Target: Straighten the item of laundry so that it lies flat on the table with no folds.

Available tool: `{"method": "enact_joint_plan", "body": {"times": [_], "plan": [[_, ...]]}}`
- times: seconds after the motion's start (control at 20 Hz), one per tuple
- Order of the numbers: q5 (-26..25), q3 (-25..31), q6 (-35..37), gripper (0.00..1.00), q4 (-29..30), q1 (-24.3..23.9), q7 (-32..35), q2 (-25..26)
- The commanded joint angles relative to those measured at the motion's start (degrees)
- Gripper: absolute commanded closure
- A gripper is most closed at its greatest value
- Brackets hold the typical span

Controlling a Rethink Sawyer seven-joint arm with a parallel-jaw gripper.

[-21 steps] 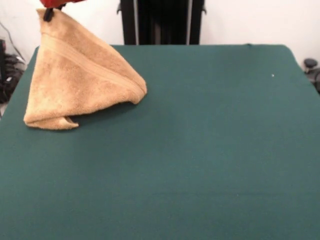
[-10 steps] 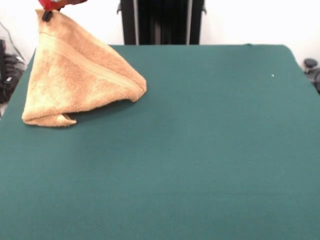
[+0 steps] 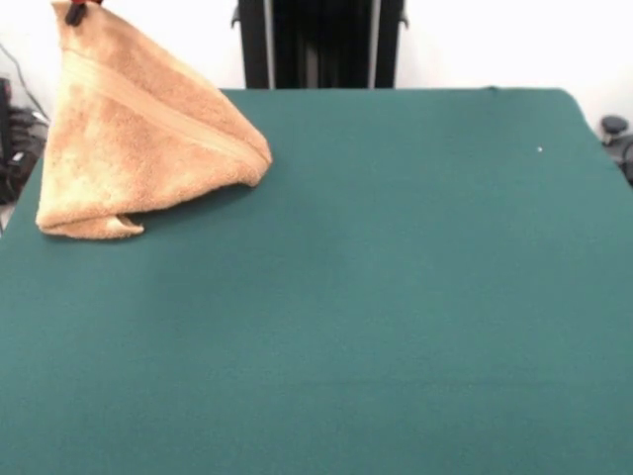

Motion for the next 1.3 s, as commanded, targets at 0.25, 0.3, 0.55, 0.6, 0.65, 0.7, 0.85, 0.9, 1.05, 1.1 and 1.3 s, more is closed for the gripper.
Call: {"method": "enact_joint_plan", "body": {"times": [0.25, 0.3, 0.55, 0.6, 0.65, 0.7, 0.85, 0.9, 1.05, 1.1, 1.3], "plan": [[-2.4, -1.0, 4.5, 1.0, 2.8, 1.3, -18.9, -1.6], [-3.1, -1.4, 4.5, 1.0, 2.3, 1.8, -18.0, -0.4], [-3.8, -2.3, 4.4, 1.0, 2.7, 2.4, -18.3, -0.3], [-3.7, -2.2, 4.7, 1.0, 2.8, 2.3, -19.6, -0.7], [-3.6, -2.1, 4.7, 1.0, 2.7, 2.3, -20.1, -0.6], [-3.6, -2.1, 5.1, 1.0, 2.4, 2.6, -20.3, -0.4], [-2.6, -1.9, 4.7, 1.0, 1.3, 3.3, -18.2, 2.0], [-2.4, -1.9, 5.4, 1.0, 1.0, 3.6, -18.3, 2.1], [-1.8, -2.1, 7.3, 1.0, 0.8, 4.7, -18.1, 2.1], [-1.4, -2.1, 7.4, 1.0, 1.3, 4.5, -18.6, 1.3], [3.4, 0.4, 6.9, 1.0, -0.6, 3.8, -17.7, 1.1]]}}
